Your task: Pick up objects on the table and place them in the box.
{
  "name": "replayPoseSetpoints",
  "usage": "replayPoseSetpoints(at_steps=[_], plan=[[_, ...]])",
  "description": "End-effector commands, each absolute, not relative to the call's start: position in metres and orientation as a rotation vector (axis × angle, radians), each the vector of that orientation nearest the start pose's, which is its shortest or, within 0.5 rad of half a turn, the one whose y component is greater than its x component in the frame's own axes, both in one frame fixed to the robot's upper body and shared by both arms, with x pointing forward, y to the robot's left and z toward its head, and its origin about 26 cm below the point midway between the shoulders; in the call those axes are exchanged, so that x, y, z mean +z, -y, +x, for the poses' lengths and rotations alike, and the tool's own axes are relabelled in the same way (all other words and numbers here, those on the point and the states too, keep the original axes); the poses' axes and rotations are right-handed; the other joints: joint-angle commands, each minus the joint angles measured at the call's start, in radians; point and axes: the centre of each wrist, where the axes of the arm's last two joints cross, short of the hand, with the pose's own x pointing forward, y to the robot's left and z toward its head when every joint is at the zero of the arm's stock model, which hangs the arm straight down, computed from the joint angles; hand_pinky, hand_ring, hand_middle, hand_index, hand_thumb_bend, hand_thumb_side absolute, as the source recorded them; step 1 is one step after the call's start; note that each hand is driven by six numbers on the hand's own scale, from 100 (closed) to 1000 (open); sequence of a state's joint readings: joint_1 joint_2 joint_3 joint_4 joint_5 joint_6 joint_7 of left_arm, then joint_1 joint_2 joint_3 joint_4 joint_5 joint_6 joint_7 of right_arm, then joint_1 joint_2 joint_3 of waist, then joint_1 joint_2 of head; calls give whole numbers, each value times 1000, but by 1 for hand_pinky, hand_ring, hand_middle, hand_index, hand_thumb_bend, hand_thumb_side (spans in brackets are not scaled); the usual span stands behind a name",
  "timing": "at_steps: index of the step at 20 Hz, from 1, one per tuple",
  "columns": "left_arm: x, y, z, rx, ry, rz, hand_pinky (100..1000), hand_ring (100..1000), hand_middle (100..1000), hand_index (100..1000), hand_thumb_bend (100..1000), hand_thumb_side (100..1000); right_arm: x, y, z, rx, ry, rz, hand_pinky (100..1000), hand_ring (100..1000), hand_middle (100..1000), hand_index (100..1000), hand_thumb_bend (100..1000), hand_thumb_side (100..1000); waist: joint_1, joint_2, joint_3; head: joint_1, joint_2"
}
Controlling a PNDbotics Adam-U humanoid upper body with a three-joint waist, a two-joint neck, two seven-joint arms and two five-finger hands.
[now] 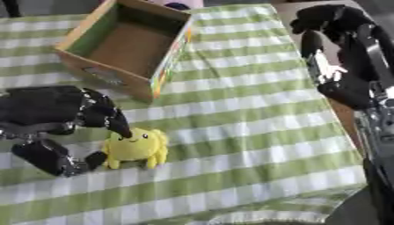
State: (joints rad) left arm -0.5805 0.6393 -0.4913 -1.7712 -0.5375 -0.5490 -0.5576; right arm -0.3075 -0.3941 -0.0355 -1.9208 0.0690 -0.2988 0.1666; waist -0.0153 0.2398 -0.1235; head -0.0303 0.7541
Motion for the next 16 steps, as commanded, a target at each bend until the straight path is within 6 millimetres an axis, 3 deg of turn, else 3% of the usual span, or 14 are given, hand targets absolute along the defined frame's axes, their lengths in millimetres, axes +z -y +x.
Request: replayPoseSetpoints(at_steps=[1,5,7,8,11,12,16], plan=[[196,-204,345,2564,-1901,-326,744,665,697,856,100,581,205,286,309,746,2449,-234,773,726,567,759,100,525,-2,-20,-3,-3,-13],[196,-203,349,2541,-1877,-377,739,664,698,866,121,644,205,286,309,745,2448,-233,773,726,567,759,100,525,-2,-20,-3,-5,-15],[196,-202,351,2525,-1882,-414,734,663,703,874,219,669,204,286,309,746,2448,-232,773,725,566,759,100,525,-2,-20,-3,-6,-16],[196,-202,352,2513,-1889,-434,734,663,703,874,219,669,204,286,309,747,2447,-231,773,725,566,759,100,525,-2,-20,-3,-7,-16],[197,-201,355,2457,-1922,-497,733,664,709,878,414,772,204,285,309,746,2447,-228,772,725,565,759,100,525,-2,-20,-3,-10,-17],[197,-200,356,2437,-1930,-515,733,664,709,878,414,772,204,285,309,746,2447,-226,772,725,565,759,100,525,-3,-20,-3,-11,-17],[198,-198,361,2376,-1928,-579,722,664,704,876,554,833,203,285,309,747,2444,-223,772,725,565,759,100,525,-2,-20,-4,-11,-16]])
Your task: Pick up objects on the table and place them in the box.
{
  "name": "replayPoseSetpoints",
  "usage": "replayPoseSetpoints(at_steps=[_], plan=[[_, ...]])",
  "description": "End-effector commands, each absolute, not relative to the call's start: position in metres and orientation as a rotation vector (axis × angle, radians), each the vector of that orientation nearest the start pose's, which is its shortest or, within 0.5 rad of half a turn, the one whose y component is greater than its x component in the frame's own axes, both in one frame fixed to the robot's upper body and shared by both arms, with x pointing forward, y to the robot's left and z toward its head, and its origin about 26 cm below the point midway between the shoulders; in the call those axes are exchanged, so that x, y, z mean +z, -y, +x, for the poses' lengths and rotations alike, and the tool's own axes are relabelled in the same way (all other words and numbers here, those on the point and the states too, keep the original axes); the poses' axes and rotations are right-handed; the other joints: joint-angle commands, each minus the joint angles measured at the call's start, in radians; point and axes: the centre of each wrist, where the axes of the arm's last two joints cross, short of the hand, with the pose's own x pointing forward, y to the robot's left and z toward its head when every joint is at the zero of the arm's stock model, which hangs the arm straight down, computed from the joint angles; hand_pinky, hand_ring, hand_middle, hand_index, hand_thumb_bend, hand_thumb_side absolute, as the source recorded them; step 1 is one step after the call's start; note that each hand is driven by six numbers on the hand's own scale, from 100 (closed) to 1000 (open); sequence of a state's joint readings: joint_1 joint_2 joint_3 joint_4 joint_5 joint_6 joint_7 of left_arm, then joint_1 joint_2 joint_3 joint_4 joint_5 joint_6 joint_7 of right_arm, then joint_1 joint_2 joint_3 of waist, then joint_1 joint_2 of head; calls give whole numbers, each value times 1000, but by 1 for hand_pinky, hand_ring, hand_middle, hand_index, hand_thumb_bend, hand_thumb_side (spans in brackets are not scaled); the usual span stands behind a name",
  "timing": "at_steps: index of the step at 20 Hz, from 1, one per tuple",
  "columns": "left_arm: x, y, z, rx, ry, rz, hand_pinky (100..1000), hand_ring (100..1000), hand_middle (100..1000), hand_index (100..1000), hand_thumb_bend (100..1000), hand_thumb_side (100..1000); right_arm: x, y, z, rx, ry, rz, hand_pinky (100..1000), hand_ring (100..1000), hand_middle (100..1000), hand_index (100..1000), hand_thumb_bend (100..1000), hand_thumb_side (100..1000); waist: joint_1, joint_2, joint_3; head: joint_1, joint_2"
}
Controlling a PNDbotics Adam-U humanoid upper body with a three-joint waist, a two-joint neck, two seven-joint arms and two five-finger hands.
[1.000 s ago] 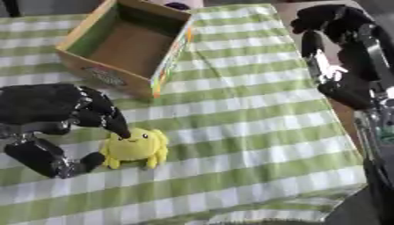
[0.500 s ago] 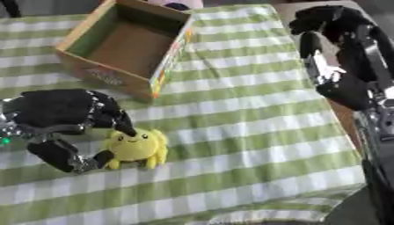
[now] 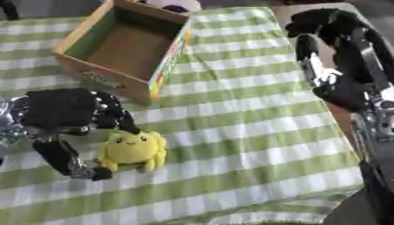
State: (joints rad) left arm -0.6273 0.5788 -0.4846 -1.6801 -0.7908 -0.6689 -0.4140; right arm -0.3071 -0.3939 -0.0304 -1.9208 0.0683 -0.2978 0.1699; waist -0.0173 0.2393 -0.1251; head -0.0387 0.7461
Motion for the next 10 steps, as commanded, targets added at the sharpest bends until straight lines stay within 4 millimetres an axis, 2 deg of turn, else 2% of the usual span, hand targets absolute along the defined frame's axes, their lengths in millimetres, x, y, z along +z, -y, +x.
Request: replayPoseSetpoints(at_steps=[1,4,7,10], plan=[[199,-197,362,2369,-1922,-594,720,667,704,875,595,820,203,285,309,746,2444,-222,772,725,564,759,100,525,0,-20,-2,-2,-8],[196,-195,368,2364,-1903,-635,717,668,707,874,580,768,203,285,309,747,2443,-220,773,724,564,759,100,525,-1,-20,-2,-3,-8],[191,-193,374,2380,-1885,-660,706,665,707,874,522,691,203,285,309,747,2442,-217,773,724,563,758,100,525,-1,-21,-2,-3,-9],[183,-191,381,2407,-1881,-672,694,654,698,876,478,673,203,285,309,746,2442,-215,773,723,563,758,100,525,-2,-21,-3,-5,-9]])
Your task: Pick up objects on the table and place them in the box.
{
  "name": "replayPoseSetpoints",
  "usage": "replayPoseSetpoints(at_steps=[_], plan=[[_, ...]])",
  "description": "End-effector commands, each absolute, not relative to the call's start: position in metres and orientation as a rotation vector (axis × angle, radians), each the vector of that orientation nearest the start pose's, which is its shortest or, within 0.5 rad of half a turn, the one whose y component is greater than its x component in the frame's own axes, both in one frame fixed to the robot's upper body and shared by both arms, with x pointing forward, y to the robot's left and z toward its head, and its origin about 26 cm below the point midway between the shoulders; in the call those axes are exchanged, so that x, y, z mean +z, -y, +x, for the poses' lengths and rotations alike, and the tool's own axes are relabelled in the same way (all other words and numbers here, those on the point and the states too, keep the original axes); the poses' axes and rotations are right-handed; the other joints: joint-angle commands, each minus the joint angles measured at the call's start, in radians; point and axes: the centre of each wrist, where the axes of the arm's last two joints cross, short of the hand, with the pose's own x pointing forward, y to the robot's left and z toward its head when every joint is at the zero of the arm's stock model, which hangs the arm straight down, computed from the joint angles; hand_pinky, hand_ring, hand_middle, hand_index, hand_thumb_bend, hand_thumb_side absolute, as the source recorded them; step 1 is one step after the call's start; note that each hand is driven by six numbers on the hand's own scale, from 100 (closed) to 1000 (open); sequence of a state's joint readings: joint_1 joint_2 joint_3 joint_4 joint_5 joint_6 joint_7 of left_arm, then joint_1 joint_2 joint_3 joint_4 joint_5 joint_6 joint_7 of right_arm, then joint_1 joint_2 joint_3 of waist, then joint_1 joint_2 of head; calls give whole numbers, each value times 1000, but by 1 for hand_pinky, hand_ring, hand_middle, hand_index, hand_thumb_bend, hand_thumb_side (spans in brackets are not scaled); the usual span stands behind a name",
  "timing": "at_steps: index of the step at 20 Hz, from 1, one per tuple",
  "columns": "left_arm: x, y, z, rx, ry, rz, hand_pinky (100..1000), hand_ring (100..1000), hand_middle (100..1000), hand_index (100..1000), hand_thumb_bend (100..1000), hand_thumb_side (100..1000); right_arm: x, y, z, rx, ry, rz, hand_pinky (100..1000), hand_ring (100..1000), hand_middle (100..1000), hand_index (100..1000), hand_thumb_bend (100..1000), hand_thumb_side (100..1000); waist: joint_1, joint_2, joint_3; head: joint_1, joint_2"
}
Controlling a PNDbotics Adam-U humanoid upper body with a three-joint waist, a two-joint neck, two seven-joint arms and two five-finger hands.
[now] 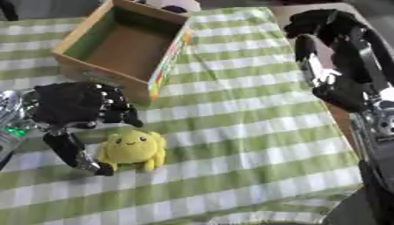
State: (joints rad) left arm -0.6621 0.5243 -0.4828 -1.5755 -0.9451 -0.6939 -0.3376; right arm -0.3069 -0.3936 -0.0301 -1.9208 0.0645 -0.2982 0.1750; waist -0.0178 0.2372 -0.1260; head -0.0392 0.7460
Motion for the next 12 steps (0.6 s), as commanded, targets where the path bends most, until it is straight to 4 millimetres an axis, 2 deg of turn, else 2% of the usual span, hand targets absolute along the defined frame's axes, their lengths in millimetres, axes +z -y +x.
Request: replayPoseSetpoints(at_steps=[1,9,11,12], plan=[[180,-191,383,2416,-1880,-674,688,648,691,876,460,666,202,285,309,745,2441,-215,773,723,563,758,100,525,-2,-19,-2,-5,-9],[162,-189,393,2509,-1858,-636,641,608,657,880,338,714,202,284,309,741,2441,-208,772,723,562,756,100,525,-3,-18,-2,-6,-8],[160,-188,393,2523,-1847,-621,629,597,643,878,316,697,202,284,309,741,2440,-207,772,723,562,756,100,525,-4,-18,-3,-6,-8],[159,-188,393,2528,-1845,-614,602,568,613,870,241,599,202,284,309,741,2440,-206,772,723,562,756,100,525,-4,-18,-3,-6,-8]])
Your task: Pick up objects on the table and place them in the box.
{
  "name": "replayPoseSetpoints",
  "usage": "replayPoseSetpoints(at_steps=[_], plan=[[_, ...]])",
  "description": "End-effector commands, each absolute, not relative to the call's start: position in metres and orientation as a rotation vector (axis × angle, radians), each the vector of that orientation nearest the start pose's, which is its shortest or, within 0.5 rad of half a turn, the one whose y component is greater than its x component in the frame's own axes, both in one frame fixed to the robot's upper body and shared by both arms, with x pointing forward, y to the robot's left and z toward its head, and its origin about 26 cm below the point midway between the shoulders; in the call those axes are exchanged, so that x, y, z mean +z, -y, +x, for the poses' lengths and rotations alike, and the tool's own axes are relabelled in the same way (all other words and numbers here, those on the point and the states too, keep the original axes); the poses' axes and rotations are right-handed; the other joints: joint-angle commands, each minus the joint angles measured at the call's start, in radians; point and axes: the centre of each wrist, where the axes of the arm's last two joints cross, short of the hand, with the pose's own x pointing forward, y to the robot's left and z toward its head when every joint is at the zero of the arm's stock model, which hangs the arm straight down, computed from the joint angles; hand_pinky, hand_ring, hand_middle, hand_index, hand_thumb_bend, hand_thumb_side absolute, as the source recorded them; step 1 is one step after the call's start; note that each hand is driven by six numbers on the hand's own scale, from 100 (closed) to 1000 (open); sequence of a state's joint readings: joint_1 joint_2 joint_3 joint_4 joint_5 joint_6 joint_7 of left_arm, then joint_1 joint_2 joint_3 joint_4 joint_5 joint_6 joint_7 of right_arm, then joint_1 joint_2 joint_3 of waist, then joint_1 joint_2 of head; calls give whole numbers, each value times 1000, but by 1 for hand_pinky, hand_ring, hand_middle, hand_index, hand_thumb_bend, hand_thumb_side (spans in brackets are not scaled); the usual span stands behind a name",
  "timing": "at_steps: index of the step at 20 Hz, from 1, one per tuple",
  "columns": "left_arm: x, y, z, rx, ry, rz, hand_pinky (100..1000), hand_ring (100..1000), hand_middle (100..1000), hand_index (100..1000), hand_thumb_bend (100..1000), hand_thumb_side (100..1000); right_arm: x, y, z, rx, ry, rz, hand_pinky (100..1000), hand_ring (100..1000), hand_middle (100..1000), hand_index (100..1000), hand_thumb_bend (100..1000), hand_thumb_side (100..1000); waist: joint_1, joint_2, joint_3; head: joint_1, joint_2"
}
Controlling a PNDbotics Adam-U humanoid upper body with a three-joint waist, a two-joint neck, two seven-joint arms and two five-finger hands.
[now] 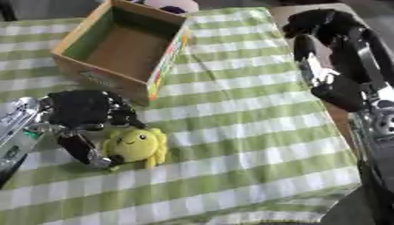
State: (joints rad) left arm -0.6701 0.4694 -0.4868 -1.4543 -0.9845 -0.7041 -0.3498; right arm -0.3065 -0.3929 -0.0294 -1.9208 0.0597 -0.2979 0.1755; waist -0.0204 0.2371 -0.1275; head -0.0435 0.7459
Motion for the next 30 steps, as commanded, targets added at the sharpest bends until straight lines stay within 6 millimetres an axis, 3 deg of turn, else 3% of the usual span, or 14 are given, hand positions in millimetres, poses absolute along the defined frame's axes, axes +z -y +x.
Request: replayPoseSetpoints(at_steps=[1,3,5,8,9,10,15,20,24,30], plan=[[159,-188,393,2531,-1850,-606,589,552,594,863,175,508,202,284,309,740,2440,-206,772,723,562,756,100,525,-2,-18,-1,-2,-8],[158,-189,392,2531,-1875,-589,569,528,563,846,100,301,202,284,309,739,2440,-206,772,724,562,756,100,525,-2,-18,-1,-3,-8],[158,-191,392,2521,-1920,-568,554,510,539,829,100,272,202,284,309,739,2440,-206,773,724,562,756,100,525,-2,-18,0,-3,-8],[160,-194,391,2517,-1983,-523,544,491,519,810,100,258,201,284,309,740,2438,-206,773,725,562,756,100,524,-3,-18,0,-3,-9],[162,-195,390,2515,-2002,-505,544,486,511,804,100,397,201,284,309,740,2438,-206,773,725,562,756,100,524,-3,-18,0,-3,-9],[165,-197,388,2512,-2017,-487,543,483,508,802,100,254,201,284,309,740,2437,-206,773,725,562,756,100,524,-2,-18,0,-3,-10],[197,-209,377,2455,-2089,-454,530,471,491,787,100,248,201,285,309,743,2436,-206,773,726,563,756,100,524,0,-20,-2,-5,-10],[232,-231,373,2401,-2171,-551,521,481,485,780,100,246,201,284,309,752,2434,-198,774,726,561,755,100,524,3,-23,-9,-4,-11],[256,-247,382,2342,-2263,-702,509,473,480,781,100,245,200,282,309,762,2432,-183,774,726,560,752,100,524,6,-24,-23,2,-13],[270,-264,412,2299,-2410,-889,500,466,473,787,100,244,199,276,310,783,2431,-139,775,726,559,751,100,524,8,-24,-52,14,-17]])
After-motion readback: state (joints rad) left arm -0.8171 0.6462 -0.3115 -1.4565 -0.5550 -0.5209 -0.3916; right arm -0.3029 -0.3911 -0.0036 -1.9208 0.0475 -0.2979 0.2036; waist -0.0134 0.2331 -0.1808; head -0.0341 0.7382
